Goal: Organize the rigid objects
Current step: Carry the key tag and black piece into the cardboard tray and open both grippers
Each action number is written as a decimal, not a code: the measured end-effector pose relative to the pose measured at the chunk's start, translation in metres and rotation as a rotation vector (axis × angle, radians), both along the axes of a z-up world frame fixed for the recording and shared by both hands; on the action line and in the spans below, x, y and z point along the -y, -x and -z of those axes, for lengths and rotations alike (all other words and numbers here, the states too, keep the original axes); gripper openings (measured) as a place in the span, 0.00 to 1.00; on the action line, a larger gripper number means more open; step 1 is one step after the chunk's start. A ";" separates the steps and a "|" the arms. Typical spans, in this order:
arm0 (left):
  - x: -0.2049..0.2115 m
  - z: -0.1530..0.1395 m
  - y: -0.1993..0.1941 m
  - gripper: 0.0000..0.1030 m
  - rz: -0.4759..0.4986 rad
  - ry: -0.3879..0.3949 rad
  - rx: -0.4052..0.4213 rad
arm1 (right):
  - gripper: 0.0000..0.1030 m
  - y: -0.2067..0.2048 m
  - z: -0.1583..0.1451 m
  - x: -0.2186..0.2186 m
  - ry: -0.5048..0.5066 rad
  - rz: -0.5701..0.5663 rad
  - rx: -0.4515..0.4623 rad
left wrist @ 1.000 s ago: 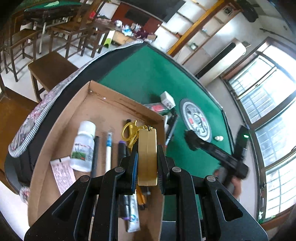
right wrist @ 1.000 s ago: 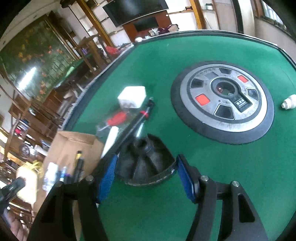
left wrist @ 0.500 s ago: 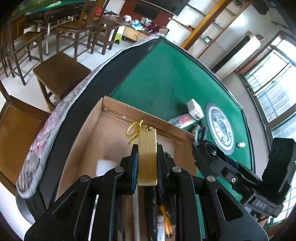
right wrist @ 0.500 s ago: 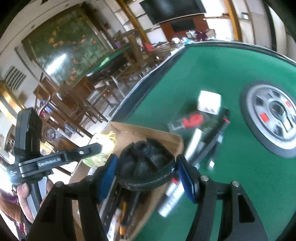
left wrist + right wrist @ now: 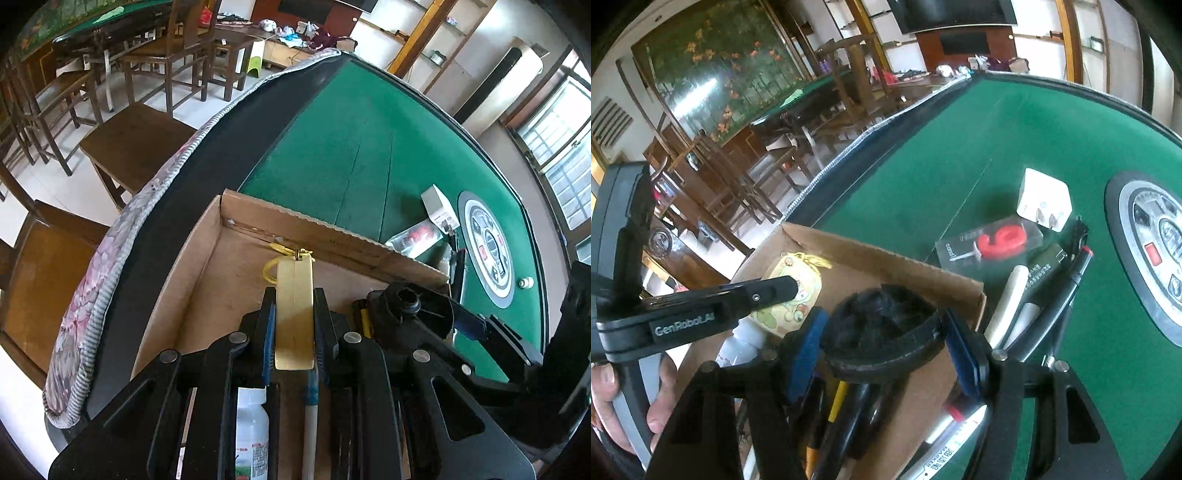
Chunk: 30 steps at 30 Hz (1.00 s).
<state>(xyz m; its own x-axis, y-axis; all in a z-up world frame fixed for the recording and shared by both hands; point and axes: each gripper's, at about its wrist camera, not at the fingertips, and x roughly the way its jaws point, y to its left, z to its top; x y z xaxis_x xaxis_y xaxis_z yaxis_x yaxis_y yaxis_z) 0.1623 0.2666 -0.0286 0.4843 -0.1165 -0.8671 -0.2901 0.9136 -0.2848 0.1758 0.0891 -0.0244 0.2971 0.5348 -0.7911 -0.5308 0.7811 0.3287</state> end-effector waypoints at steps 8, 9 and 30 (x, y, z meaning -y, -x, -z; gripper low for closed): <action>0.002 -0.002 0.000 0.17 0.009 -0.001 0.005 | 0.63 0.009 -0.001 -0.006 0.039 -0.016 0.054; 0.001 -0.002 0.000 0.17 0.004 0.002 0.002 | 0.63 0.009 0.000 -0.007 0.050 -0.020 0.067; -0.012 0.000 0.001 0.38 -0.024 0.105 -0.009 | 0.66 0.006 -0.006 0.010 -0.053 -0.007 0.079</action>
